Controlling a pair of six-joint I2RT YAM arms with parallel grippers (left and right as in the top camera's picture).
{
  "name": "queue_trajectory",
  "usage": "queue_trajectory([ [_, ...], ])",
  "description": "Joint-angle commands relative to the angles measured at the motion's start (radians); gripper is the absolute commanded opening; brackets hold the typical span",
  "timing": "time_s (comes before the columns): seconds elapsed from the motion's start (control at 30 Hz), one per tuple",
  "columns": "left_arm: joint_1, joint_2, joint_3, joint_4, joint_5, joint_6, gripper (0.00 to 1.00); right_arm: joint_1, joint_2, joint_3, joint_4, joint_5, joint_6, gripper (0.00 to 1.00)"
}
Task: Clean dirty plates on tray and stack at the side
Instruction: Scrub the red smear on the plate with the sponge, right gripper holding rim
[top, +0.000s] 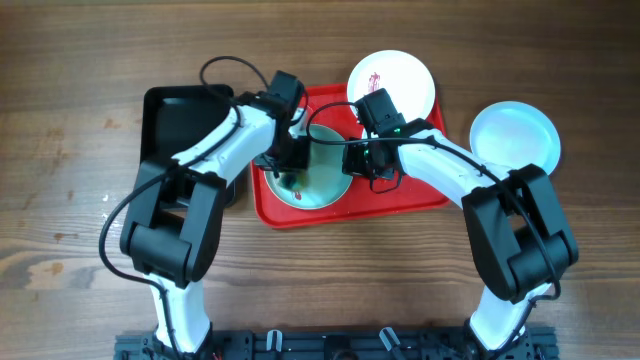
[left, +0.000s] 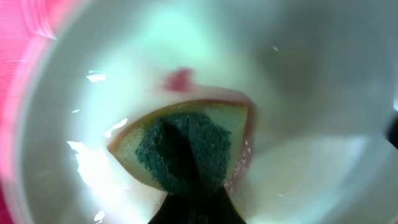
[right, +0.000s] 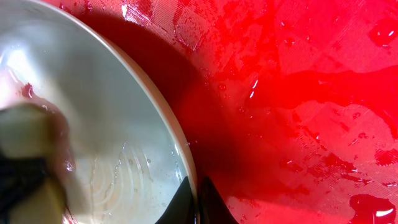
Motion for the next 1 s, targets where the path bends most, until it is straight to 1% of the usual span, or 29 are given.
queue_trajectory([
  [0.0,-0.055,0.021,-0.040,0.016,0.231,0.135,0.04,0.005,0.028,0.005,0.010,-0.018,-0.005,0.04],
  [0.1,-0.050,0.021,-0.040,0.017,0.279,0.161,0.04,0.005,0.028,0.005,0.010,-0.018,-0.005,0.04],
  [0.17,-0.047,0.021,-0.040,0.016,0.272,0.160,0.04,0.005,0.028,0.005,0.010,-0.018,-0.004,0.04],
  [0.23,-0.040,0.021,-0.040,0.019,0.234,0.131,0.04,0.005,0.028,0.005,0.010,-0.018,-0.005,0.04],
  [0.33,-0.026,0.021,-0.040,0.027,0.035,-0.004,0.04,0.005,0.028,0.005,0.010,-0.018,-0.005,0.04],
  [0.4,-0.019,0.021,-0.040,0.029,-0.134,-0.117,0.04,0.005,0.028,0.005,0.010,-0.018,-0.005,0.04],
  [0.43,-0.014,0.021,-0.040,0.028,-0.257,-0.202,0.04,0.005,0.028,0.005,0.010,-0.018,-0.005,0.04],
  [0.47,-0.013,0.021,-0.040,0.028,-0.343,-0.257,0.04,0.005,0.028,0.005,0.010,-0.018,-0.004,0.04],
  [0.53,-0.012,0.021,-0.040,0.029,-0.455,-0.325,0.04,0.005,0.028,0.005,0.010,-0.018,0.000,0.04],
  [0.63,-0.021,0.021,-0.040,0.040,-0.578,-0.378,0.04,0.005,0.028,0.005,0.010,-0.018,0.002,0.04],
  [0.8,-0.062,0.021,-0.040,0.085,-0.662,-0.379,0.04,0.005,0.028,0.005,0.010,-0.018,0.002,0.04],
  [0.97,-0.099,0.021,-0.040,0.142,-0.652,-0.370,0.04,0.005,0.028,0.005,0.010,-0.017,0.002,0.04],
])
